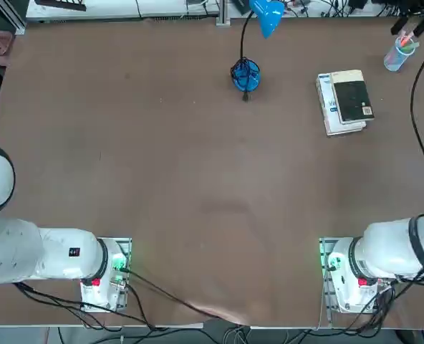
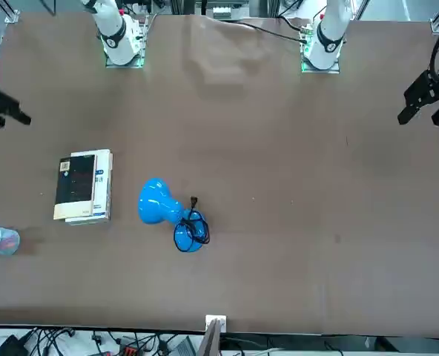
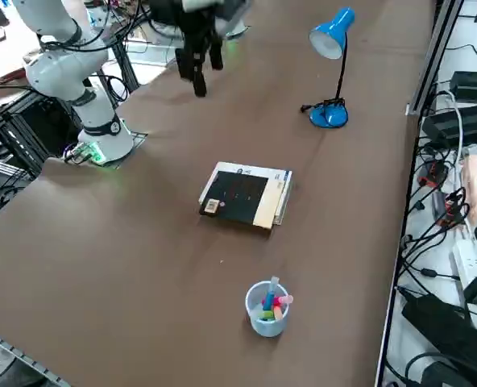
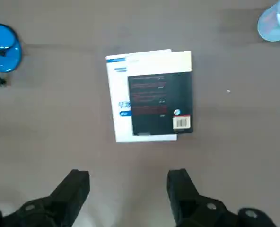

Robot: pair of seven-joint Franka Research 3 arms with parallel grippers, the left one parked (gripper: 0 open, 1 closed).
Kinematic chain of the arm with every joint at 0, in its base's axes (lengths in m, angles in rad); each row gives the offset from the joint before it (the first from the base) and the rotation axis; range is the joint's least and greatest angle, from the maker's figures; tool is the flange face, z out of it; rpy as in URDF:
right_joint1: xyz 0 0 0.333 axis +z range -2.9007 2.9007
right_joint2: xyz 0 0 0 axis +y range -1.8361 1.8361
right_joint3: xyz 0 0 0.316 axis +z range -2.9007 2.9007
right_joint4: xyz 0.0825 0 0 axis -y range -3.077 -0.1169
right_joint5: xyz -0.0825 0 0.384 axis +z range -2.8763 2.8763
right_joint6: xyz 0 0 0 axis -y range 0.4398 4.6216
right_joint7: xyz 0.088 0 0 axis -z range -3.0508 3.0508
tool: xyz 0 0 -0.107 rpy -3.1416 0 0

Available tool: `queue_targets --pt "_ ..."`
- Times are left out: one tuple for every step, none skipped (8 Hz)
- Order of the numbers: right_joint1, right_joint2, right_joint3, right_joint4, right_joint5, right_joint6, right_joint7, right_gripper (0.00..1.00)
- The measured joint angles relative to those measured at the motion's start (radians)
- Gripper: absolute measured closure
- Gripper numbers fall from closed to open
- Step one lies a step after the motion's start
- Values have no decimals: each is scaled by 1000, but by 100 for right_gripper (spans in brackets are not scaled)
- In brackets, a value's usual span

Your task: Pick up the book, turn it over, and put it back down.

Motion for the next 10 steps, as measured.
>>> queue_targets --pt "-48 58 -4 1 49 30 -49 0" --pt "-94 109 -6 2 99 49 -103 0" --pt "-137 153 -6 0 161 59 -166 0" --pt "-185 195 -7 -4 237 62 -233 0" --pt "-234 240 -8 -9 314 62 -301 0" --pt "-276 286 -8 -11 368 63 -356 0" --pt "-310 329 -8 -12 419 64 -395 0" --pt "-338 370 -8 -12 472 64 -437 0" --pt "-364 414 -8 -13 527 62 -487 0" --pt "-392 463 -8 -14 595 57 -535 1"
